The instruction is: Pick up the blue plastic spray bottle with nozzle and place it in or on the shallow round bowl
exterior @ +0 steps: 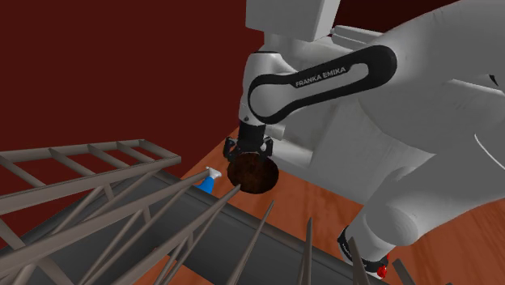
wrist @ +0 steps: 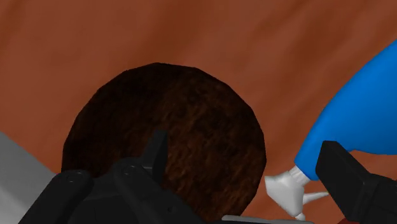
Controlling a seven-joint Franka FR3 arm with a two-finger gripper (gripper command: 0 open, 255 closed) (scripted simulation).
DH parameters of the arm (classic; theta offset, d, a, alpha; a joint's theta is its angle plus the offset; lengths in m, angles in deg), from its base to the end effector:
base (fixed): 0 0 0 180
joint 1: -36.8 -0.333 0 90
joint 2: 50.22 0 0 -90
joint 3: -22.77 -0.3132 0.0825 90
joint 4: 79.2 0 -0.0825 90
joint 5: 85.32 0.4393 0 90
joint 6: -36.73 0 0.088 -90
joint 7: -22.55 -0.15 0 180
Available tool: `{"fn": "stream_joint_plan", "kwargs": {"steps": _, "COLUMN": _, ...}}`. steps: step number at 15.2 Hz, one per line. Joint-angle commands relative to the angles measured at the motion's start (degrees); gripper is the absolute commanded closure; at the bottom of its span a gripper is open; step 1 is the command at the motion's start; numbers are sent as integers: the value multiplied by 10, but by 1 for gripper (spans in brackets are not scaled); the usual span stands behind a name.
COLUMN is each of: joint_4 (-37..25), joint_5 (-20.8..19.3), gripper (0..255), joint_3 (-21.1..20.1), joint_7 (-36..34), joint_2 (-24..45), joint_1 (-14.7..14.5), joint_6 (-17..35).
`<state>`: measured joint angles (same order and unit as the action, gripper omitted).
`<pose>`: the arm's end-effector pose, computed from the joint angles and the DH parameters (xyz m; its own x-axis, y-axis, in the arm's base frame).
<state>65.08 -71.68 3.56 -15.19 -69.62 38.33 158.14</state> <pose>0.4369 0.1484 0.3090 0.8708 -0.4788 -0.1113 -0.4836 -0.8750 -0.0197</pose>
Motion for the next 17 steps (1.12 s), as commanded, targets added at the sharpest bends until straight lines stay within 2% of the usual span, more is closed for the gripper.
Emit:
{"fn": "stream_joint_plan", "kwargs": {"steps": 1, "joint_4": -15, "joint_5": -3, "gripper": 0, "joint_3": -19, "joint_7": -46, "joint_2": 46, "joint_1": 5, "joint_6": 44}}
{"fn": "stream_joint_plan", "kwargs": {"steps": 5, "joint_4": -52, "joint_5": -32, "gripper": 0, "joint_3": -45, "joint_7": -137, "joint_2": 140, "joint_1": 15, "joint_6": 117}}
{"fn": "stream_joint_plan", "kwargs": {"steps": 10, "joint_4": -118, "joint_5": -103, "gripper": 0, "joint_3": -50, "joint_7": -265, "joint_2": 261, "joint_1": 12, "joint_6": 188}}
{"fn": "stream_joint_plan", "kwargs": {"steps": 17, "joint_4": -117, "joint_5": -132, "gripper": 0, "joint_3": -41, "joint_7": -291, "joint_2": 309, "joint_1": 1, "joint_6": 236}}
